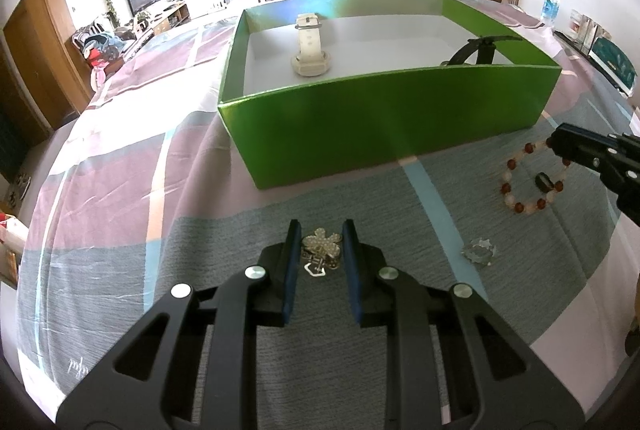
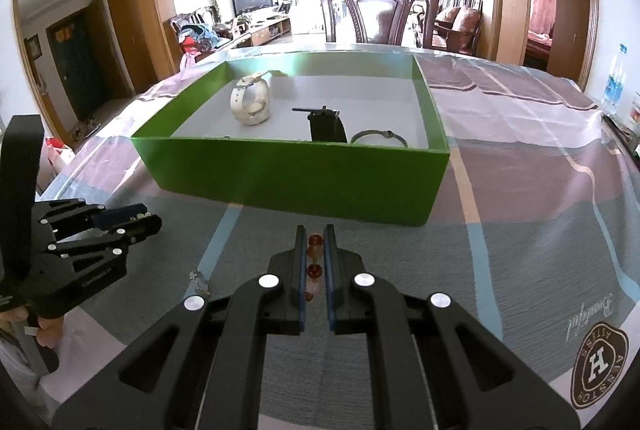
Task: Organize jewelry
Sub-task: 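Lift the red-white bracelet with the right tool while the left tool holds the brooch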
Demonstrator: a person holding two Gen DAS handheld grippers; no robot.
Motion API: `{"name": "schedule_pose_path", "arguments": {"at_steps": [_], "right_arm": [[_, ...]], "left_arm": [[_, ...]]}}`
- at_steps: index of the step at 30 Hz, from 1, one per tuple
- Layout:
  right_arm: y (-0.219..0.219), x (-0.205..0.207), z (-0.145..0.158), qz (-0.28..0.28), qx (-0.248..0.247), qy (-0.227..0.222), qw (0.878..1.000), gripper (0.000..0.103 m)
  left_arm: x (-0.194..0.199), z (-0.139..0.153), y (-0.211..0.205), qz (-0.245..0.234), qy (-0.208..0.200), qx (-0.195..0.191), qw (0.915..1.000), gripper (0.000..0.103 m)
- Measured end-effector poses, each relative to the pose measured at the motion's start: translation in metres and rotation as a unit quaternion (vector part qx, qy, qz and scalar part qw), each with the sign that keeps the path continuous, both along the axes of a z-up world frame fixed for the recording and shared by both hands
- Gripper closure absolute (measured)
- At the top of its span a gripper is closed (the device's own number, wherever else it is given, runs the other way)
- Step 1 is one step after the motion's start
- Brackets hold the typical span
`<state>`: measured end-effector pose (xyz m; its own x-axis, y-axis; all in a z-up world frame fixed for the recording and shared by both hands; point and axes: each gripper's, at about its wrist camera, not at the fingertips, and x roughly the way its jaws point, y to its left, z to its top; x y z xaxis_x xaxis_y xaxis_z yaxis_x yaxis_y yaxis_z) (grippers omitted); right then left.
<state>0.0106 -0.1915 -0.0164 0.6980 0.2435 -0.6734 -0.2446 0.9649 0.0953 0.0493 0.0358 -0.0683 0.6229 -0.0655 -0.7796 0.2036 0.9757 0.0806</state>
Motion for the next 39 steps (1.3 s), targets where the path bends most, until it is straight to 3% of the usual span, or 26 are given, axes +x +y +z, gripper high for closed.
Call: {"name": "schedule_pose_path", "arguments": {"at_steps": [39], "right_arm": [[0.003, 0.0011, -0.002, 0.002, -0.002, 0.003, 1.0, 0.095]], "left_arm": [[0.0001, 0.0006, 0.0002, 0.001, -0.003, 0.001, 1.0, 0.082]]}}
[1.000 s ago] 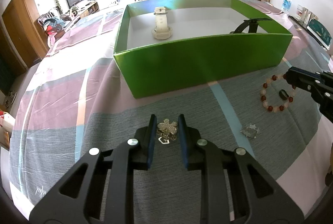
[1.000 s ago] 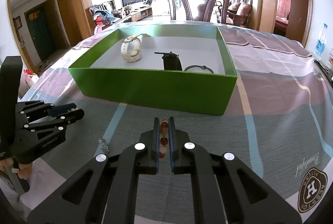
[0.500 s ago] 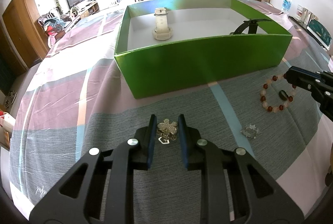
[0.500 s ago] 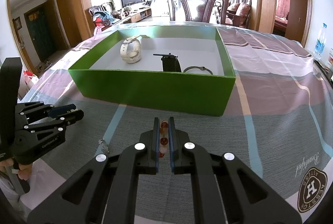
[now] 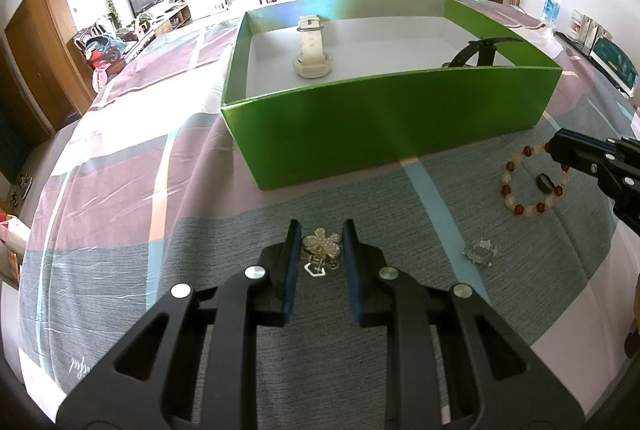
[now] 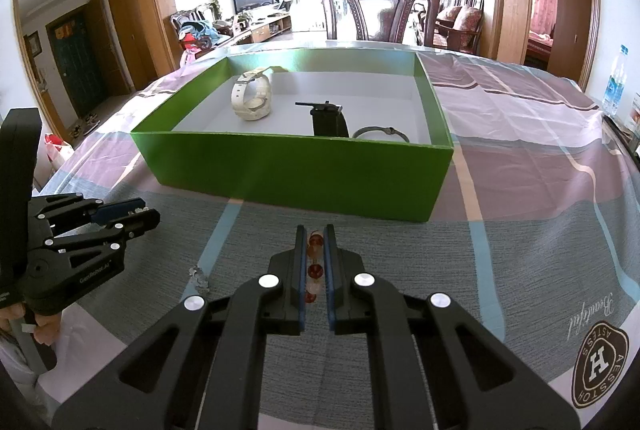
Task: Organize jewelry
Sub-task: 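Lift the red-white bracelet with the right tool while the left tool holds the brooch, then drop the brooch into the green box with the left tool while the right tool drops the bracelet in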
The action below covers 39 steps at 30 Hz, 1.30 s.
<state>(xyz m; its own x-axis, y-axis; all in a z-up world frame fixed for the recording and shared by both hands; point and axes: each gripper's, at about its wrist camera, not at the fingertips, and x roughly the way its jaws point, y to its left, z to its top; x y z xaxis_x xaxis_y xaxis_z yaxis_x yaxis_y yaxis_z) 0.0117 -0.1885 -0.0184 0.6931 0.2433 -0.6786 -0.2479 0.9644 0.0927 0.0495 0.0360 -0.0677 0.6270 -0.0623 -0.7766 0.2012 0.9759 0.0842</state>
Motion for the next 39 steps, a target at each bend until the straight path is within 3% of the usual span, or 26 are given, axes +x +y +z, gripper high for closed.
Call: {"name": "schedule_pose_path", "arguments": {"at_steps": [33, 39], "right_arm": [[0.004, -0.009, 0.012, 0.003, 0.002, -0.025, 1.0, 0.095], [0.002, -0.01, 0.026, -0.002, 0.011, -0.03, 1.0, 0.095]], "left_arm": [[-0.008, 0.012, 0.001, 0.001, -0.025, -0.002, 0.9997, 0.082], [-0.013, 0.033, 0.012, -0.001, -0.035, -0.03, 0.999, 0.082]]}}
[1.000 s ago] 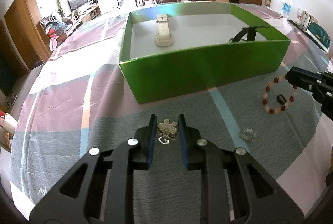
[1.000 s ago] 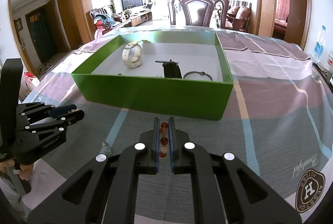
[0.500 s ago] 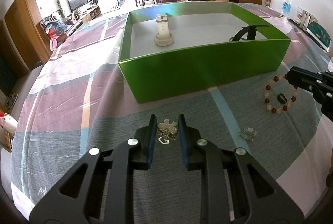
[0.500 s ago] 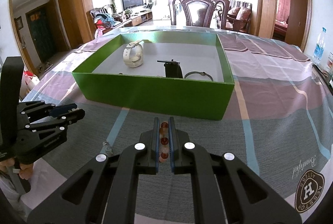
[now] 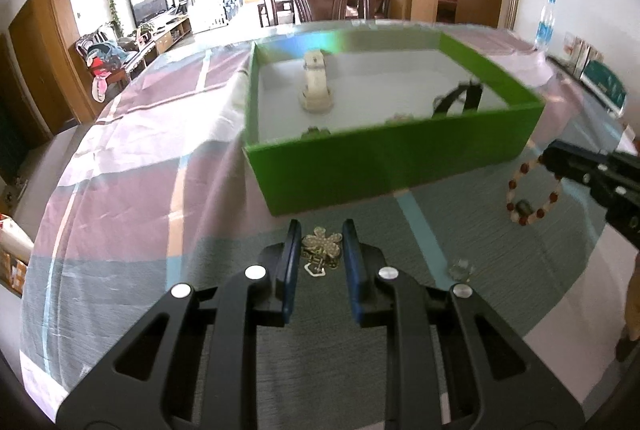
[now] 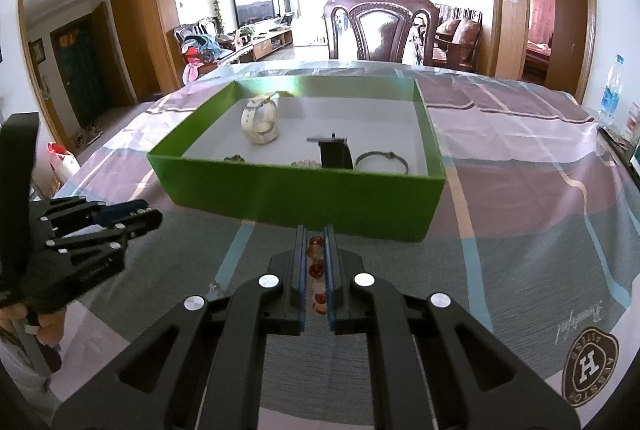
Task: Organize jewelry
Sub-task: 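Drop the brooch into the green box with the left tool while the right tool drops the bracelet in, then grasp the black ring with the right tool while the left tool grasps the silver ring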
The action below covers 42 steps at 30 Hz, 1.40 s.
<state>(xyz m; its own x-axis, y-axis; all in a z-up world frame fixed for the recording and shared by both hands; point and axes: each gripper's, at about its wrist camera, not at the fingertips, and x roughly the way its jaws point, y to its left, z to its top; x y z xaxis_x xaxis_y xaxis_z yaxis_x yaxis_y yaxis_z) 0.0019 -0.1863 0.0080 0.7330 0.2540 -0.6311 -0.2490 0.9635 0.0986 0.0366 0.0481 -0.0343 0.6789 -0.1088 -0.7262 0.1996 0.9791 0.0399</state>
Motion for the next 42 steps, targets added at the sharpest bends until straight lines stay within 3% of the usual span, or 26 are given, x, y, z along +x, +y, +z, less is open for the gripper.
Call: {"name": "schedule_pose_path", "arguments": {"at_steps": [4, 10, 14, 17, 22, 23, 25, 27, 32, 35, 39, 42], "right_arm": [[-0.004, -0.003, 0.019, 0.009, 0.013, -0.005, 1.0, 0.095], [-0.006, 0.001, 0.054, 0.017, 0.004, -0.026, 1.0, 0.095], [-0.002, 0.02, 0.08, 0.006, -0.01, -0.056, 0.998, 0.095], [0.001, 0.045, 0.085, -0.008, -0.014, -0.058, 0.998, 0.095], [0.006, 0.085, 0.061, -0.028, -0.034, -0.035, 0.998, 0.093], [0.007, 0.091, 0.054, -0.029, -0.036, -0.027, 0.999, 0.083], [0.003, 0.091, 0.048, -0.033, -0.022, -0.012, 0.999, 0.065], [-0.003, 0.08, 0.047, -0.021, -0.001, 0.0, 1.0, 0.065], [-0.012, 0.036, 0.046, 0.009, -0.008, 0.007, 1.0, 0.065], [-0.01, 0.014, 0.026, 0.037, -0.024, 0.042, 0.998, 0.065], [-0.003, 0.017, -0.017, 0.038, -0.05, 0.099, 0.993, 0.065], [-0.002, 0.02, -0.035, 0.039, -0.046, 0.127, 0.99, 0.065]], "left_arm": [[0.001, 0.024, 0.009, -0.013, 0.008, -0.028, 0.9995, 0.082], [0.007, 0.064, 0.006, -0.02, -0.021, -0.01, 0.9995, 0.082], [0.03, 0.095, 0.003, -0.017, -0.041, -0.023, 0.9988, 0.082], [0.059, 0.101, -0.002, -0.009, -0.038, -0.03, 0.9988, 0.082], [0.094, 0.082, -0.014, 0.017, -0.038, -0.019, 0.999, 0.08], [0.097, 0.078, -0.015, 0.017, -0.035, -0.022, 0.999, 0.07], [0.099, 0.073, -0.016, 0.02, -0.029, -0.023, 0.9991, 0.064], [0.092, 0.069, -0.017, 0.011, -0.022, -0.017, 0.9995, 0.064], [0.05, 0.057, -0.017, -0.027, 0.005, -0.014, 0.9995, 0.059], [0.025, 0.038, -0.026, -0.063, 0.031, -0.006, 0.9975, 0.056], [0.001, 0.006, -0.046, -0.109, 0.079, 0.0, 0.9909, 0.053], [-0.008, -0.005, -0.056, -0.124, 0.085, 0.001, 0.9887, 0.045]]}}
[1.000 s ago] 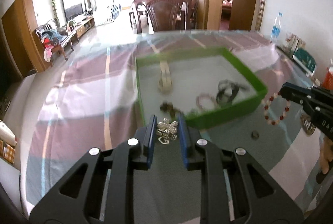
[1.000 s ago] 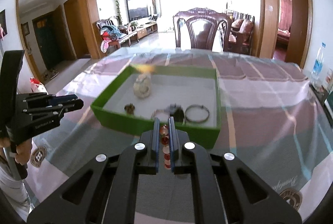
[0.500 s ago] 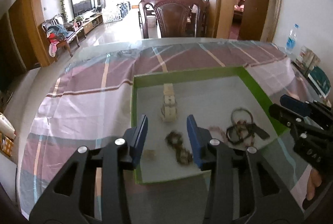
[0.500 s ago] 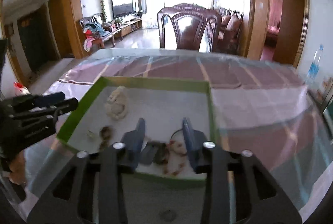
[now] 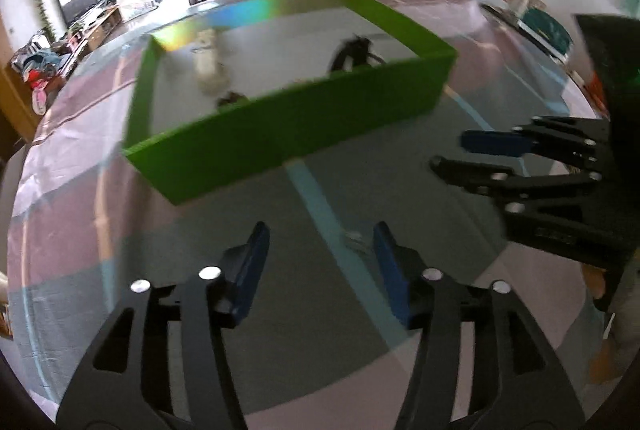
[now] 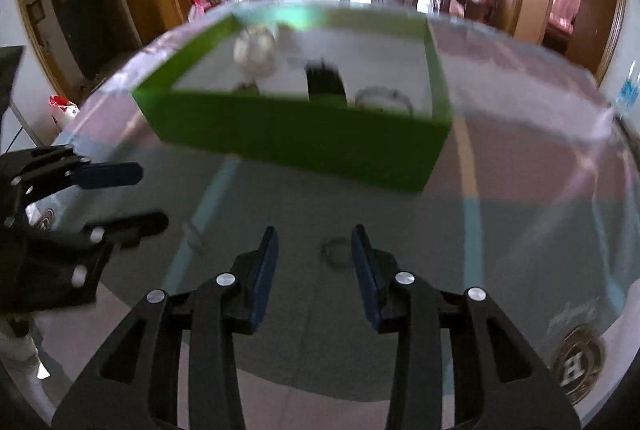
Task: Organize jewelry
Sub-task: 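Grasp the black ring with the right tool while the left tool grasps the silver ring, then drop the black ring into the green box while the left tool drops the silver ring in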
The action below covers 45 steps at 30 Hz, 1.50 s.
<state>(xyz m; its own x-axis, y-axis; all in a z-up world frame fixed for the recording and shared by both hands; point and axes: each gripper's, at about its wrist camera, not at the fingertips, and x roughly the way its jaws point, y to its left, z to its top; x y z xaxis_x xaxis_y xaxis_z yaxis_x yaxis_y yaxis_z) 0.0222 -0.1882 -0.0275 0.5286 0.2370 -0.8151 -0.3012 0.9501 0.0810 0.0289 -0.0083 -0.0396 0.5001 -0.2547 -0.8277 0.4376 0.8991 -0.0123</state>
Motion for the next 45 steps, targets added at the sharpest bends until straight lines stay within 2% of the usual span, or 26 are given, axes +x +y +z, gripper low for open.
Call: {"name": "schedule_pose_path", "arguments": {"at_steps": [6, 12, 16, 17, 18, 20, 27, 31, 35, 37, 40, 41, 43, 45], "right_arm": [[0.007, 0.0, -0.018, 0.0, -0.01, 0.006, 1.0, 0.065], [0.0, 0.006, -0.024, -0.017, -0.007, -0.001, 1.0, 0.065], [0.0, 0.008, -0.024, -0.018, -0.017, -0.013, 1.0, 0.067], [0.001, 0.008, -0.024, -0.015, -0.016, -0.015, 1.0, 0.077], [0.002, 0.007, -0.025, -0.013, -0.018, -0.017, 1.0, 0.082], [0.002, 0.007, -0.025, -0.01, -0.015, -0.018, 1.0, 0.084], [0.003, 0.001, -0.024, -0.002, -0.02, -0.024, 1.0, 0.085], [0.002, 0.0, -0.024, -0.002, -0.018, -0.023, 1.0, 0.085], [0.002, 0.0, -0.024, -0.002, -0.017, -0.023, 1.0, 0.085], [0.003, -0.001, -0.024, -0.001, -0.019, -0.025, 1.0, 0.085], [0.004, -0.001, -0.024, 0.0, -0.02, -0.026, 0.999, 0.085], [0.004, -0.001, -0.024, 0.0, -0.02, -0.026, 0.999, 0.085], [0.004, -0.002, -0.024, 0.001, -0.022, -0.028, 0.999, 0.085], [0.004, -0.003, -0.024, 0.001, -0.024, -0.029, 0.999, 0.085]], "left_arm": [[0.003, -0.021, -0.015, -0.016, 0.011, 0.016, 0.9997, 0.047], [0.013, -0.029, -0.013, -0.006, 0.018, 0.007, 0.9998, 0.048], [0.018, -0.032, -0.01, 0.006, 0.013, 0.009, 0.9999, 0.07], [0.018, -0.032, -0.01, 0.01, 0.011, 0.008, 0.9999, 0.075], [0.019, -0.032, -0.009, 0.013, 0.01, 0.007, 0.9998, 0.076], [0.02, -0.032, -0.006, 0.018, 0.01, 0.004, 0.9998, 0.083], [0.02, -0.033, -0.006, 0.021, 0.007, -0.007, 0.9997, 0.084], [0.022, -0.032, 0.003, 0.031, 0.004, -0.011, 0.9995, 0.068], [0.026, -0.031, 0.004, 0.042, -0.017, 0.001, 0.999, 0.066], [0.03, -0.032, 0.004, 0.044, -0.022, 0.001, 0.9988, 0.06], [0.034, -0.036, 0.004, 0.048, -0.021, 0.007, 0.9986, 0.062], [0.034, -0.037, 0.003, 0.048, -0.021, 0.003, 0.9986, 0.07], [0.033, -0.036, 0.004, 0.047, -0.019, 0.001, 0.9987, 0.079], [0.031, -0.036, 0.003, 0.044, -0.019, 0.003, 0.9989, 0.079]]}}
